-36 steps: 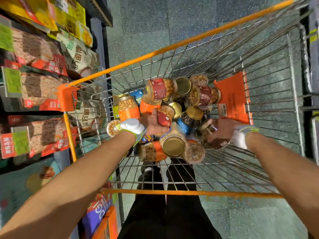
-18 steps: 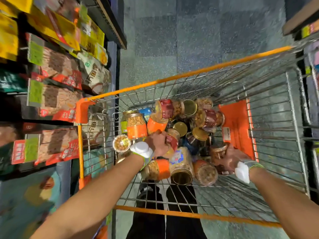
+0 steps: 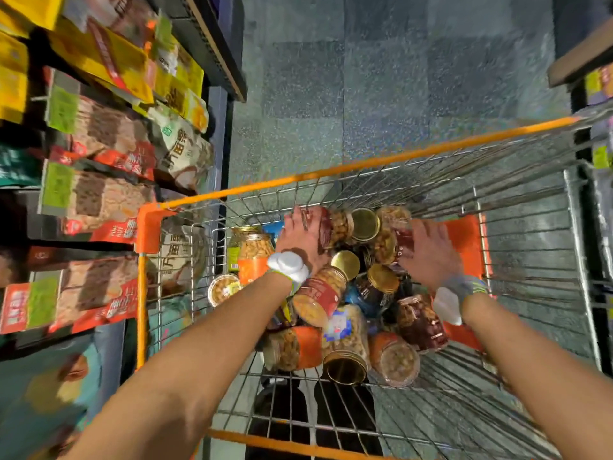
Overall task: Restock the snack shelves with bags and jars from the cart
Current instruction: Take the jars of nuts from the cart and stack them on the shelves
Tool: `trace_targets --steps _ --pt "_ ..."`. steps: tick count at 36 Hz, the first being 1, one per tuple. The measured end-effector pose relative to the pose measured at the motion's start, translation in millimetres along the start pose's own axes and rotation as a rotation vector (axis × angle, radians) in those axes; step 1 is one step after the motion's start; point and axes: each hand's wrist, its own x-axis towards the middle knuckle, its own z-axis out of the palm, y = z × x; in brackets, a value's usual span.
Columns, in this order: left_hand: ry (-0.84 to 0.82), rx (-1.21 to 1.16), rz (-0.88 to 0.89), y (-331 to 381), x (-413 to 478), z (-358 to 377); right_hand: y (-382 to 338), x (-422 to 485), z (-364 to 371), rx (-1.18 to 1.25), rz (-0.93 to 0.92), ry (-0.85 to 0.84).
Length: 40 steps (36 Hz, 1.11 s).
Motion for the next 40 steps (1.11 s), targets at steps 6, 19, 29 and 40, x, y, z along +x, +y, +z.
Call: trace_targets --steps 6,19,29,40 --pt "0.125 0.093 -0.011 2 27 6 0 36 24 -0.098 -0.049 -0.205" --pt "0.183 0.230 0.227 -4 -14 11 12 7 25 -0.263 -0.085 -0.164" --pt "-0.199 0.241 0.439 20 -62 22 13 -31 6 -0.260 -0.074 -0.713" --pt "-0.020 -0.064 0.365 27 -42 30 4 66 7 -0.065 0.077 -0.206"
